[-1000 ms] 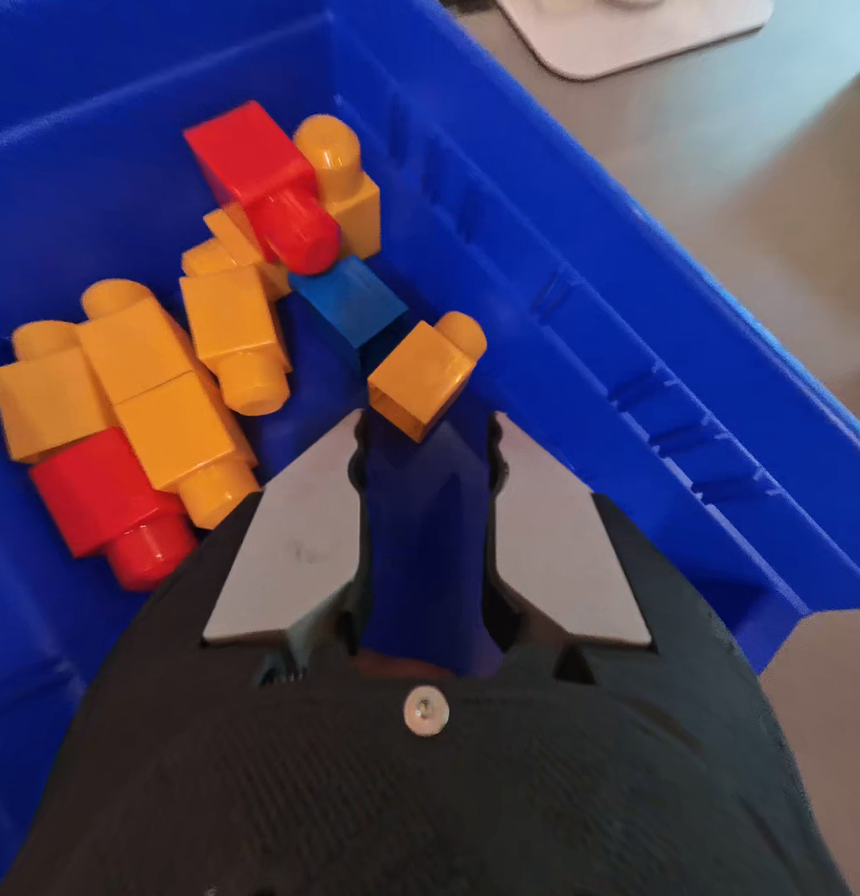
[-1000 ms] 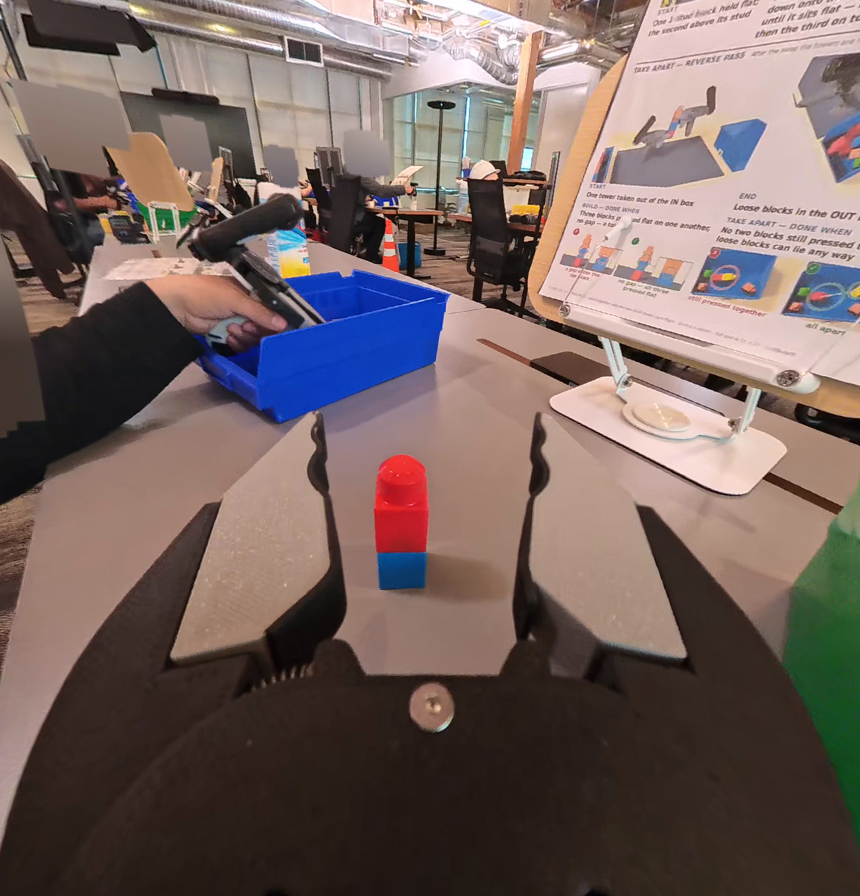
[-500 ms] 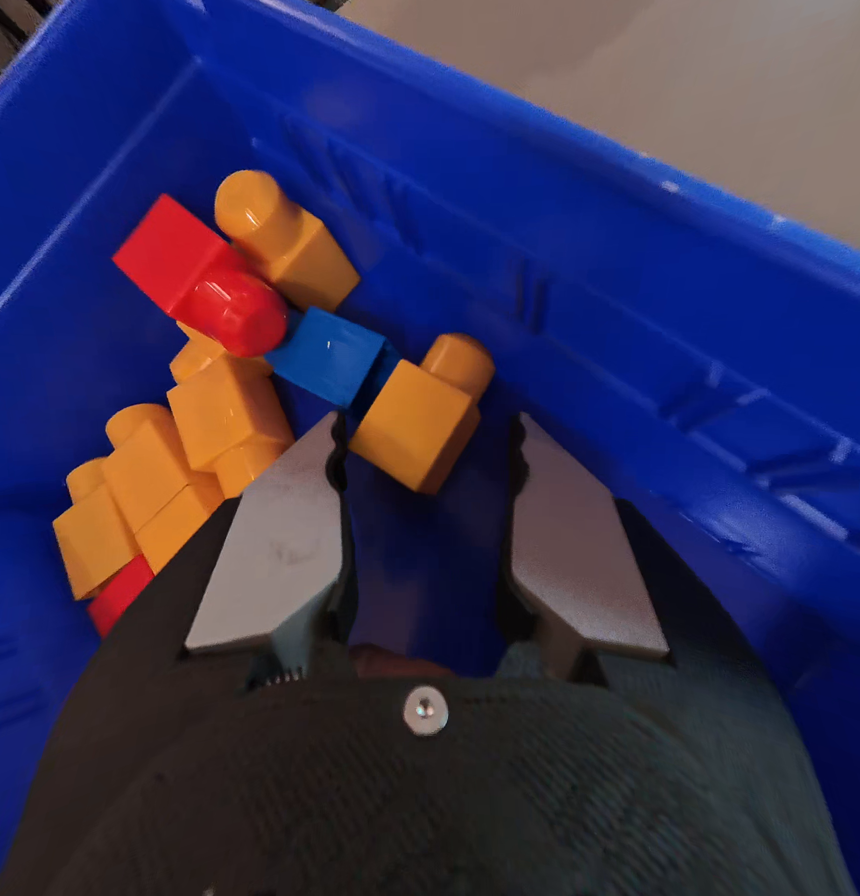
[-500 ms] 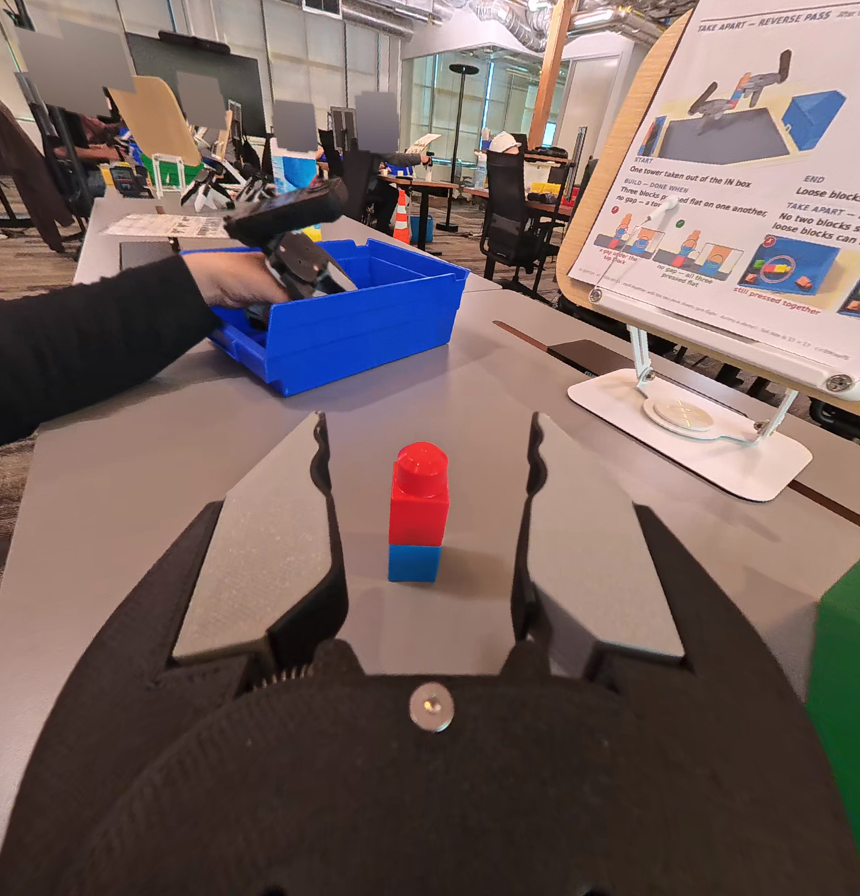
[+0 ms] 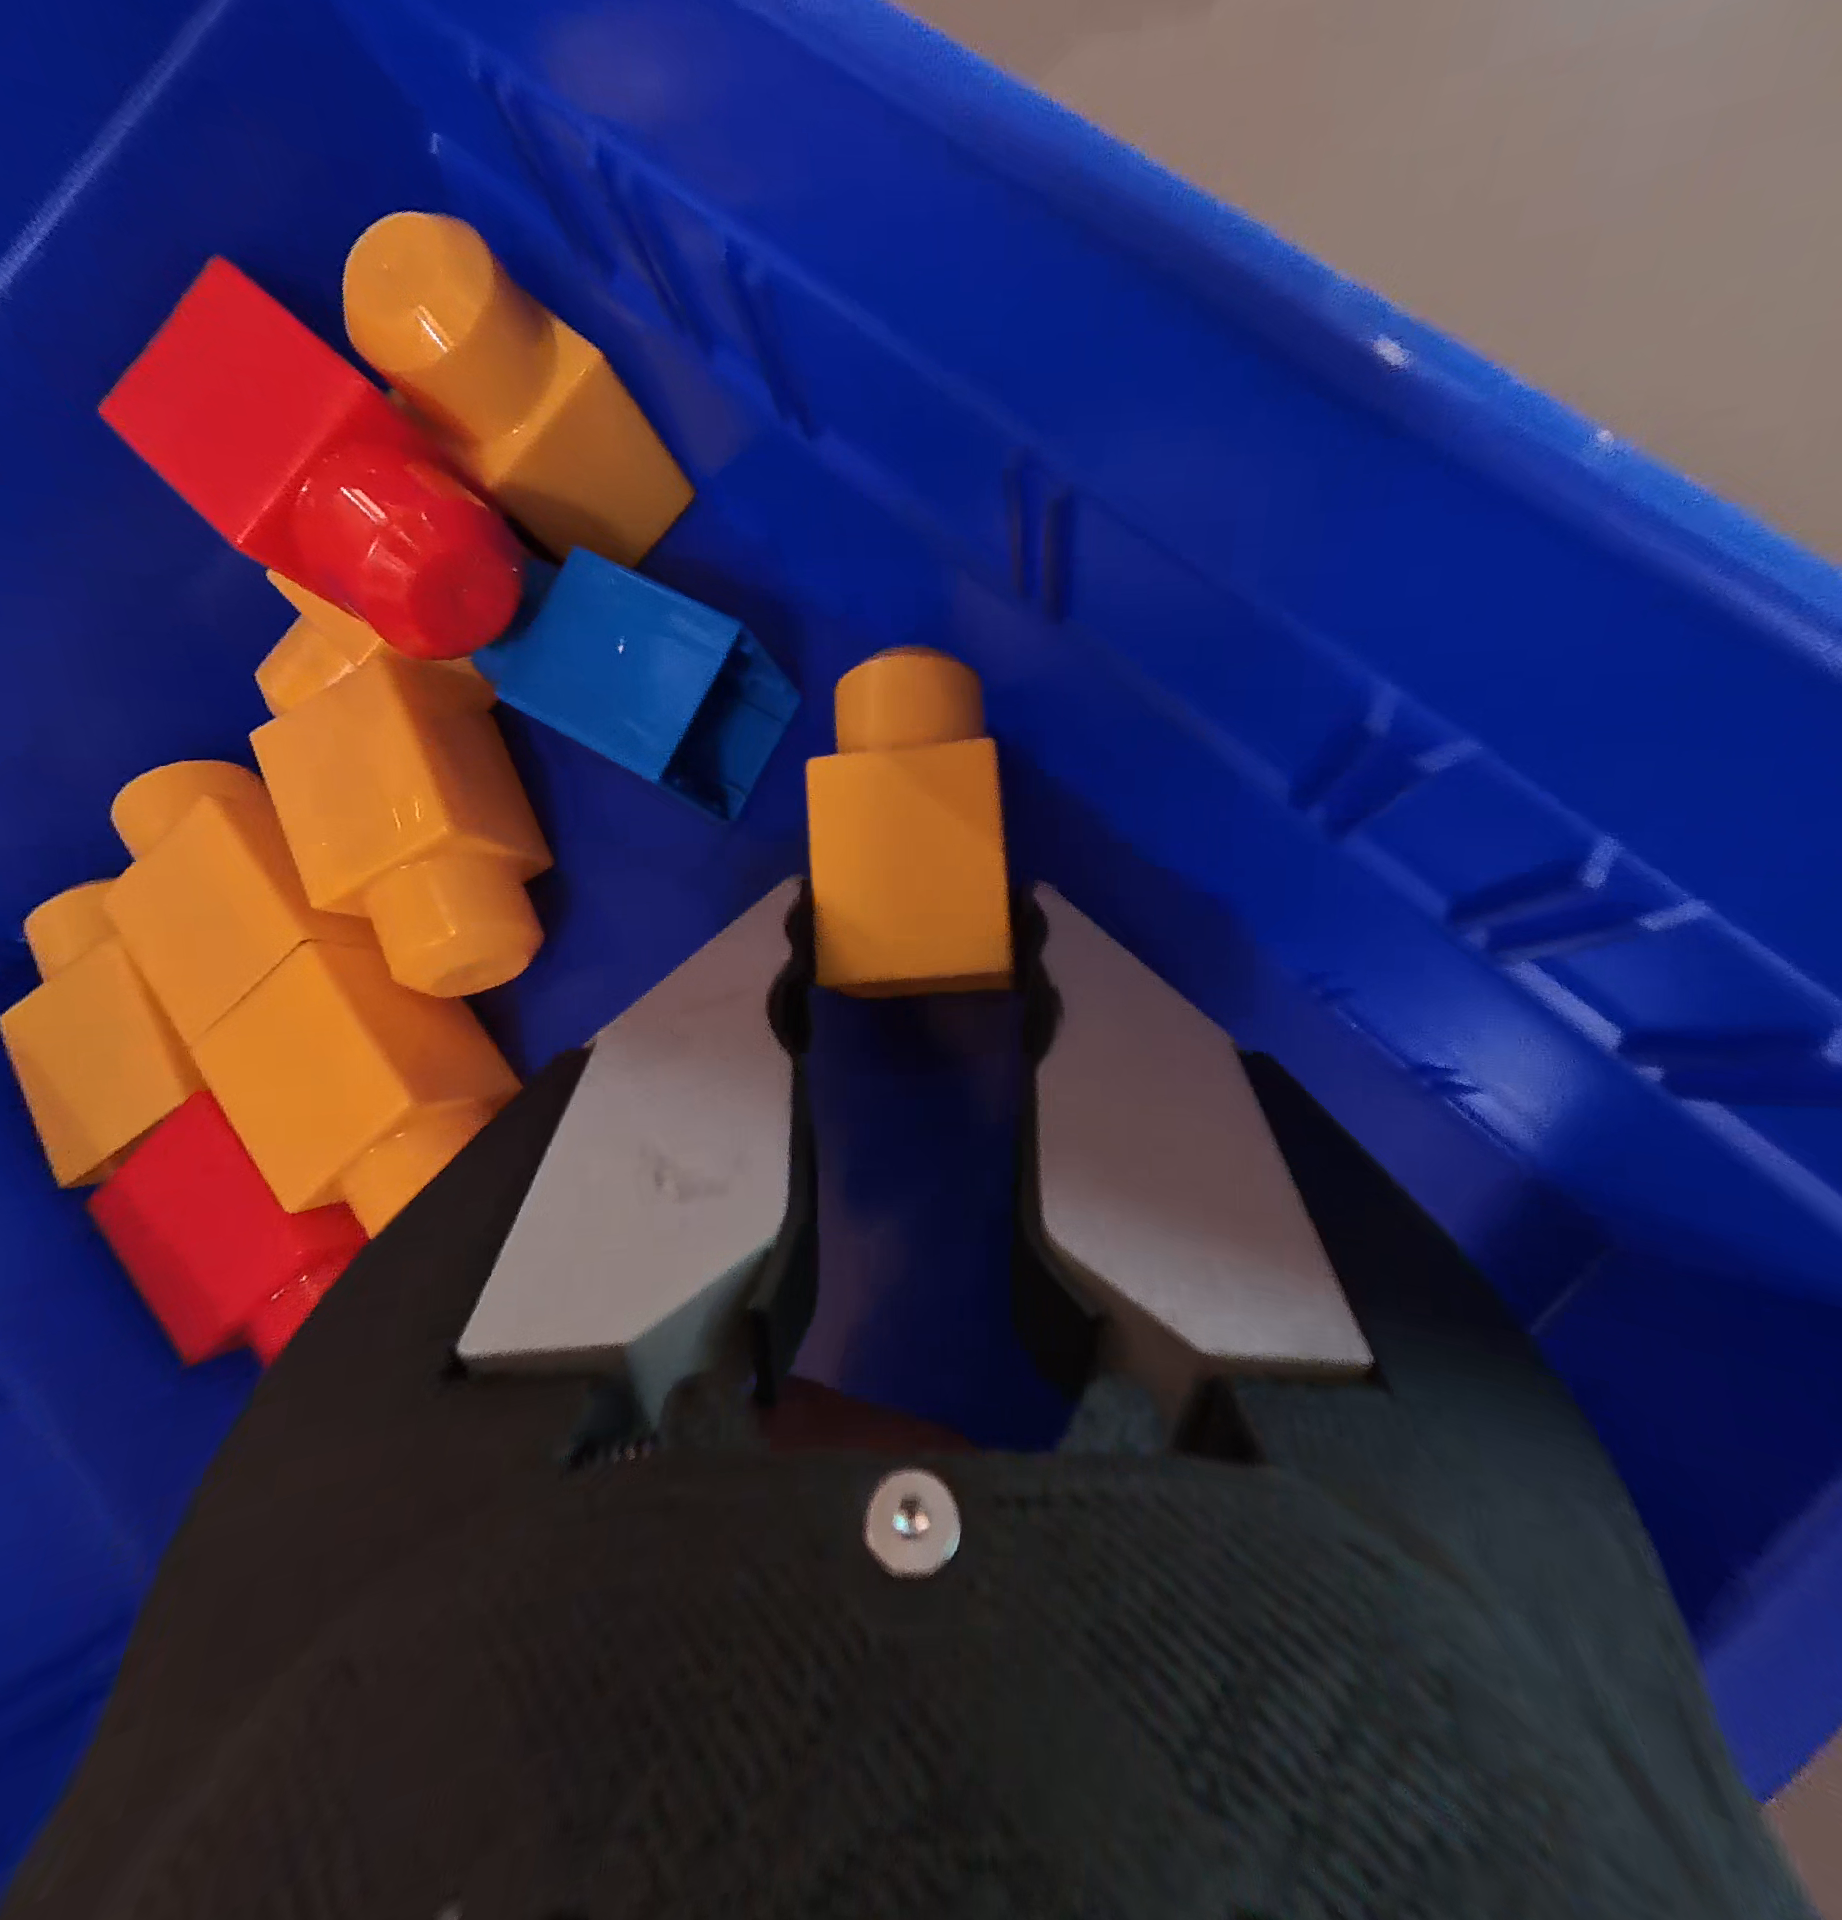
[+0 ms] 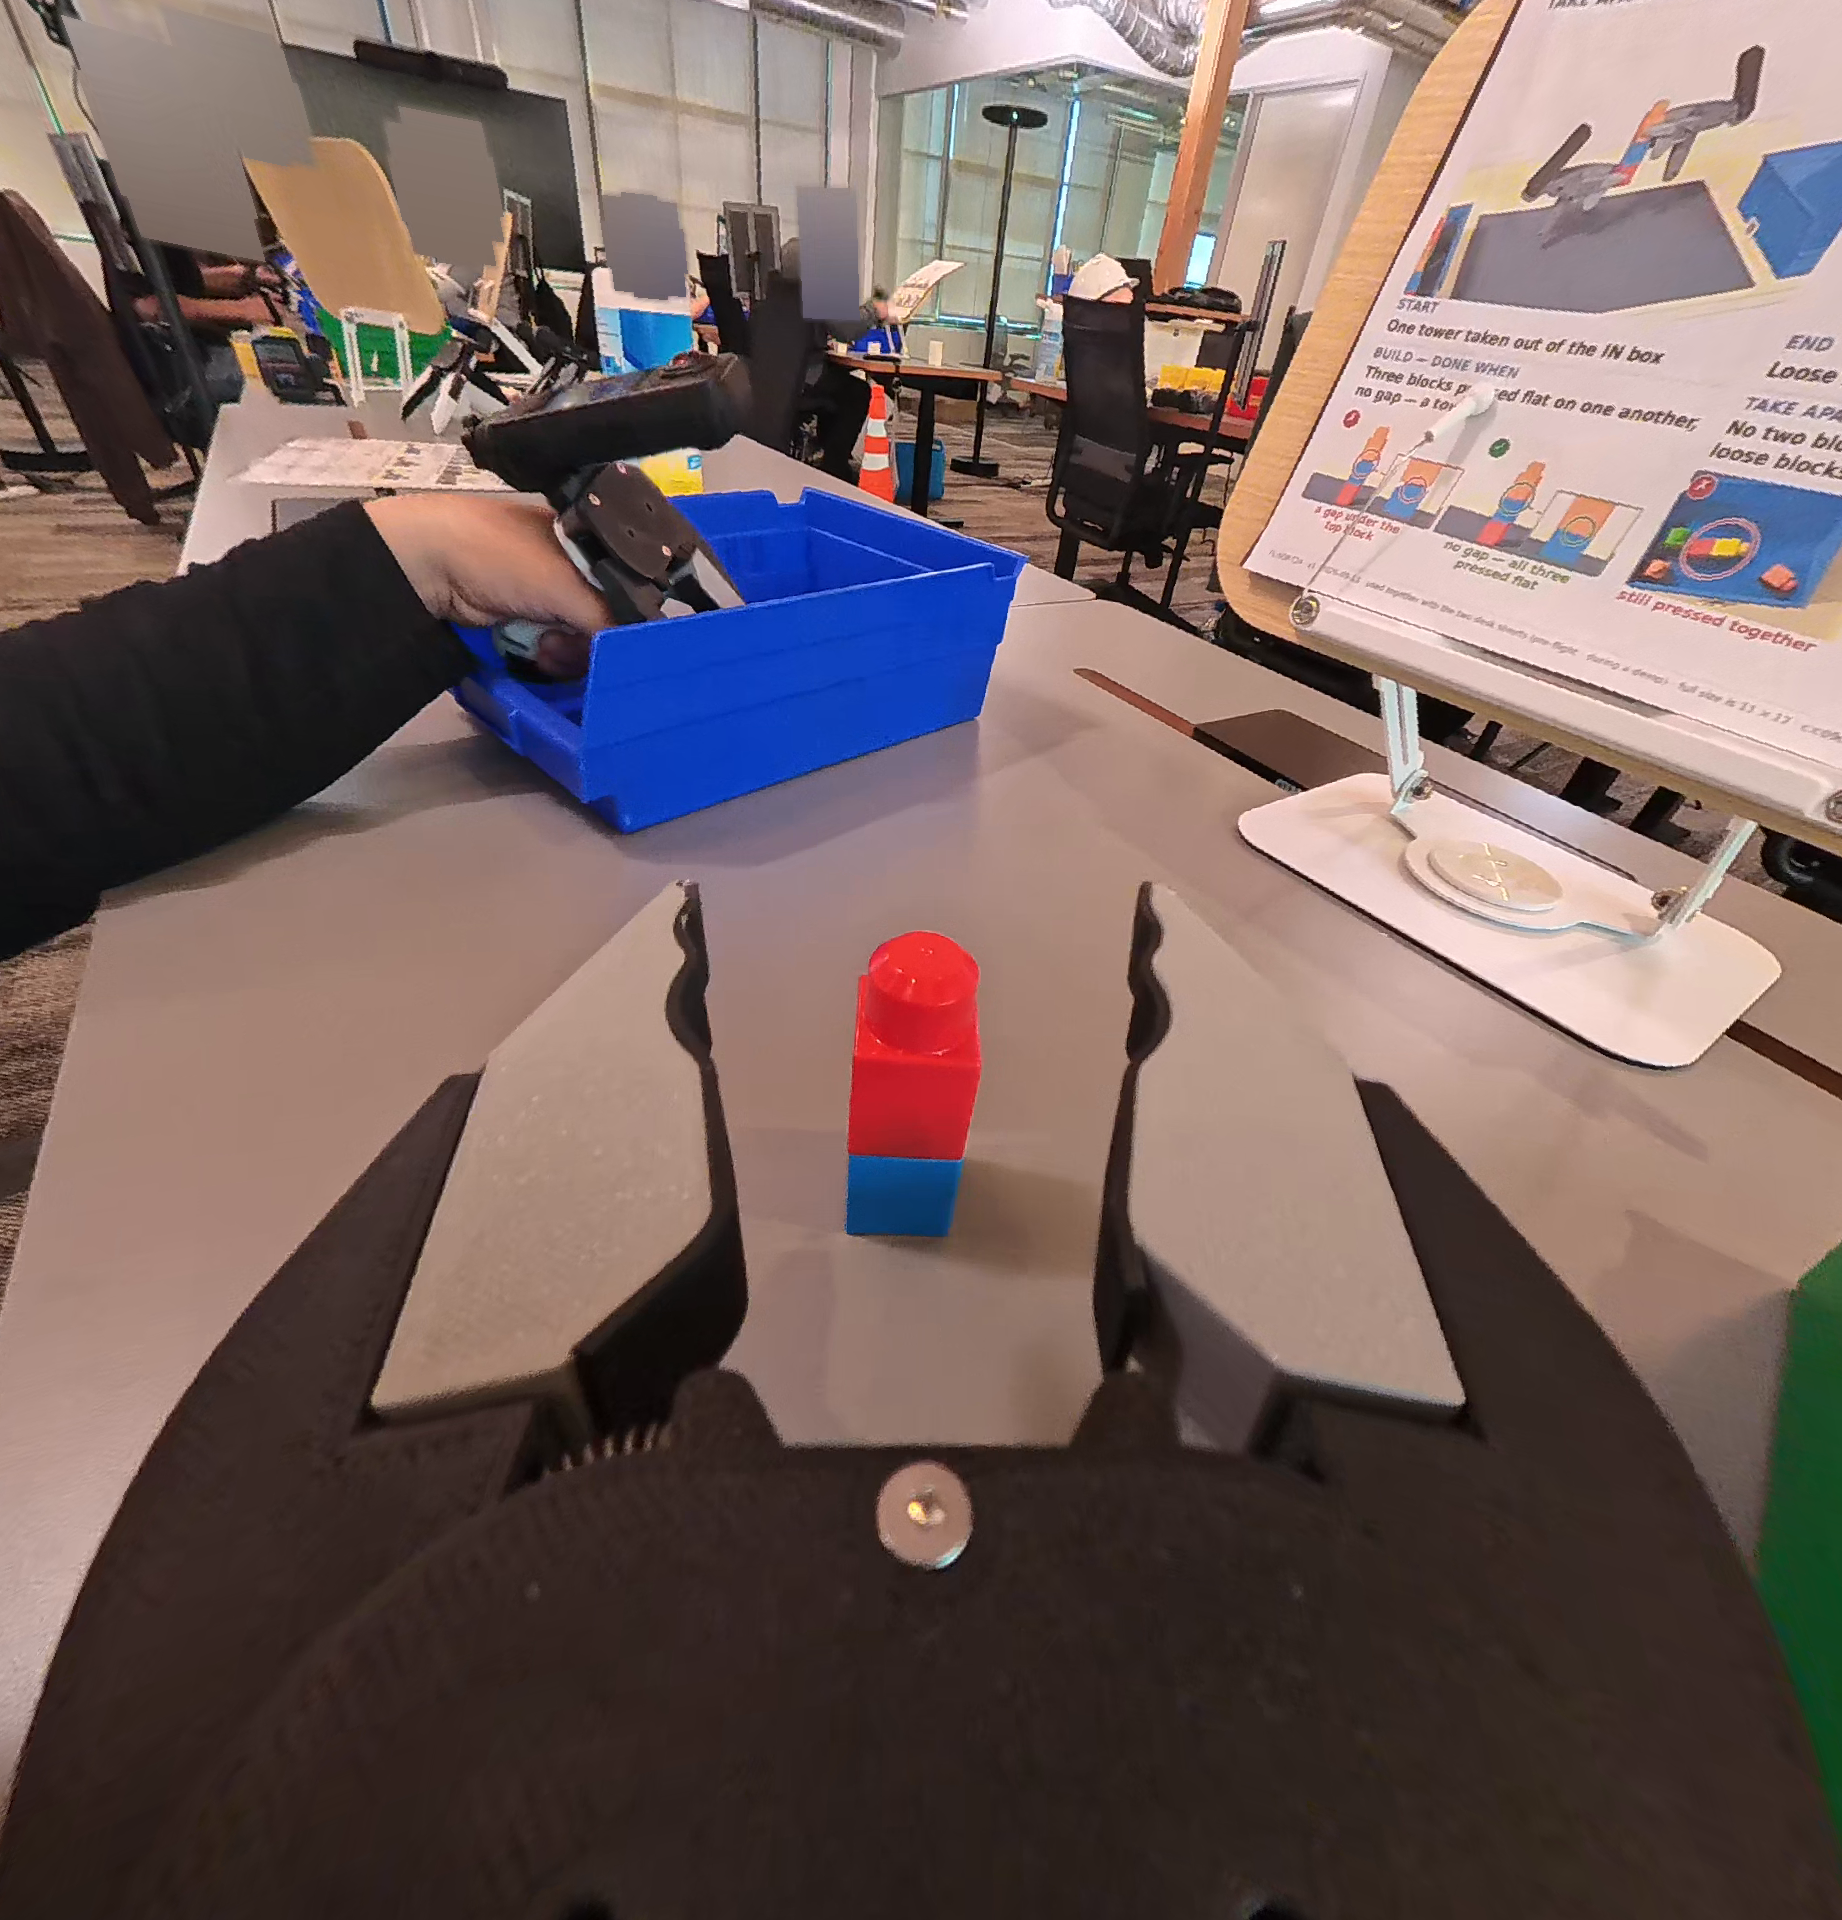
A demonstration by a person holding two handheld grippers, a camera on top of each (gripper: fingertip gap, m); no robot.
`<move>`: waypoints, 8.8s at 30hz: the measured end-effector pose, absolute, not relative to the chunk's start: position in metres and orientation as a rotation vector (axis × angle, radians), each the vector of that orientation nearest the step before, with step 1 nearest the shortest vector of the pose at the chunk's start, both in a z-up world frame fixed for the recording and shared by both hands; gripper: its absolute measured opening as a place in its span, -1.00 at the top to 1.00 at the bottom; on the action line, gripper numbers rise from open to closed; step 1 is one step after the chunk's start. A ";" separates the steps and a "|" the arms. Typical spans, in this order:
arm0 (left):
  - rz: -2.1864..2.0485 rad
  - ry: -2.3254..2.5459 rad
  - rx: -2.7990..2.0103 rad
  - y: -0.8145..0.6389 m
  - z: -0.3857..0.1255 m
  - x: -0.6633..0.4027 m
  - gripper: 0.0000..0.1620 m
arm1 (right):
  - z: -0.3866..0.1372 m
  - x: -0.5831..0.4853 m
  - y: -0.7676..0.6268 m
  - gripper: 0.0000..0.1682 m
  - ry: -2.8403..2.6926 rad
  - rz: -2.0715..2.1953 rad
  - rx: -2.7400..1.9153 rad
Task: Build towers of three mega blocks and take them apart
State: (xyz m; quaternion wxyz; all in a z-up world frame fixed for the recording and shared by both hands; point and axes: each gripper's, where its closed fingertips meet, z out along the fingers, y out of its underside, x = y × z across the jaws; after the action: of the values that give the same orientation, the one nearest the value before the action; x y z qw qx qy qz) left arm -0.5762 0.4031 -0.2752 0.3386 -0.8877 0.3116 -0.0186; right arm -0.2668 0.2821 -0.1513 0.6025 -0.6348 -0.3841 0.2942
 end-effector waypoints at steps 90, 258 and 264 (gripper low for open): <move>-1.257 1.305 -1.487 0.208 -0.180 -0.248 0.57 | -0.145 -0.292 0.216 0.67 -1.104 1.387 -1.386; -0.937 1.160 -1.716 0.273 -0.227 -0.254 0.41 | -0.133 0.021 0.446 0.60 -0.311 0.124 -1.598; -0.957 1.166 -1.723 0.271 -0.228 -0.253 0.41 | -0.153 0.015 0.465 0.60 -0.371 0.046 -1.691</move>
State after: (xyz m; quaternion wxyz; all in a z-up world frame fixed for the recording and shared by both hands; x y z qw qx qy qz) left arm -0.2526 0.2708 -0.2275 0.4129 -0.6852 0.4638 -0.3807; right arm 0.0147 0.4645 -0.1531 0.6478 -0.7439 -0.1631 0.0202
